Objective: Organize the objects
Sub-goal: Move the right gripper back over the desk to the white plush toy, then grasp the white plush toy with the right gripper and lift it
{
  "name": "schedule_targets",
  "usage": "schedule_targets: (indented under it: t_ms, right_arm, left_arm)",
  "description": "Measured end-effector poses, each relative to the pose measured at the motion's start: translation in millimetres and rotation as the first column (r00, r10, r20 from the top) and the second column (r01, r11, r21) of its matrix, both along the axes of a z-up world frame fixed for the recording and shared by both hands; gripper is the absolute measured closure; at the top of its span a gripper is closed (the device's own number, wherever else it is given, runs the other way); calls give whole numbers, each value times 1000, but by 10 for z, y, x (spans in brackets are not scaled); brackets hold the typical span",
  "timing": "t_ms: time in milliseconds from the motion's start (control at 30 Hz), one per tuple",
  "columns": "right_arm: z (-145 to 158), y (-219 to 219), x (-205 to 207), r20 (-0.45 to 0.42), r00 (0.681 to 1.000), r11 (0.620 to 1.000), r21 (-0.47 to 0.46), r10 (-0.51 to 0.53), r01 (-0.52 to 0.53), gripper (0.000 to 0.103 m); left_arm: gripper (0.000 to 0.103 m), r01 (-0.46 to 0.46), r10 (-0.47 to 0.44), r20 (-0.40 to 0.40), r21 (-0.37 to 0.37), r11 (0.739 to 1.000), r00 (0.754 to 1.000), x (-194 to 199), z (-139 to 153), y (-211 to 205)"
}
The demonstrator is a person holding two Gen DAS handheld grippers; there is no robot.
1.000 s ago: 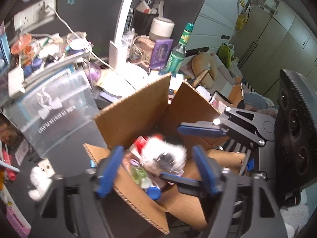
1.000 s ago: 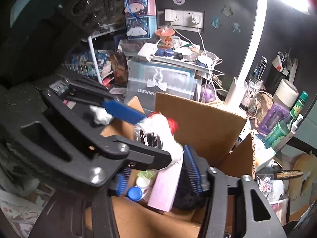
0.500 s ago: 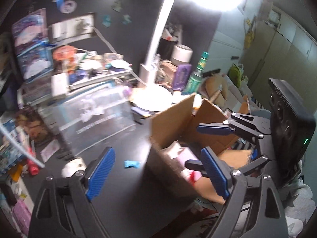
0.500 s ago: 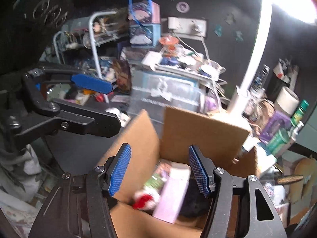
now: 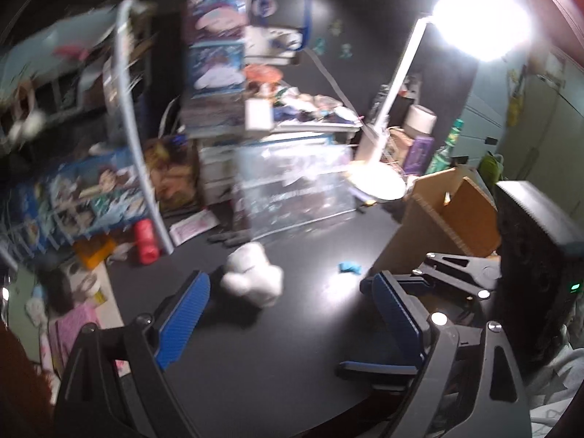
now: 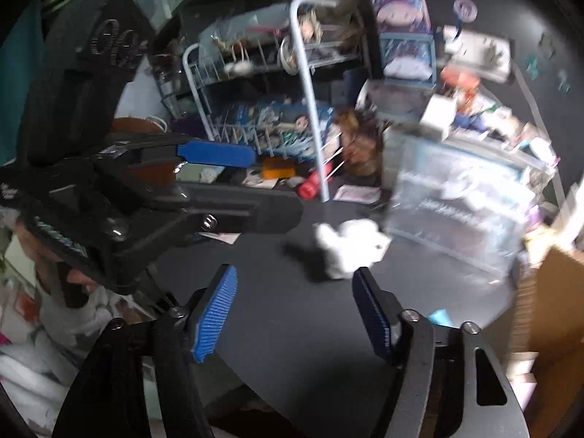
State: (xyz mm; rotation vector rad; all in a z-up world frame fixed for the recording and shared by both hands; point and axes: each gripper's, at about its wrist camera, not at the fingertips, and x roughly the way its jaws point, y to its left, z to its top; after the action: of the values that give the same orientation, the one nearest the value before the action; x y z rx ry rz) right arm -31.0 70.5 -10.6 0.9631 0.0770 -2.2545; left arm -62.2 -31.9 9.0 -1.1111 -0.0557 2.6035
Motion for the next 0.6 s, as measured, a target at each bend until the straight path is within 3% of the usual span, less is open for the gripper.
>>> schedule_targets:
  t_ms: [133, 367, 600]
  right_arm:
    - [-415, -198, -190, 25, 999, 999, 16, -41, 40, 21]
    - [-1100, -319, -721, 15, 983, 975, 128, -183, 180, 21]
    - [-1323, -411, -1137, 29, 982, 969, 166, -188, 181, 21]
  left_arm:
    - [14, -35, 34, 36, 14, 999, 999, 6, -277, -210]
    - [14, -63, 59, 85, 48, 997, 995, -6, -661, -389]
    - [14, -96, 85, 118, 89, 991, 989, -91, -806, -497]
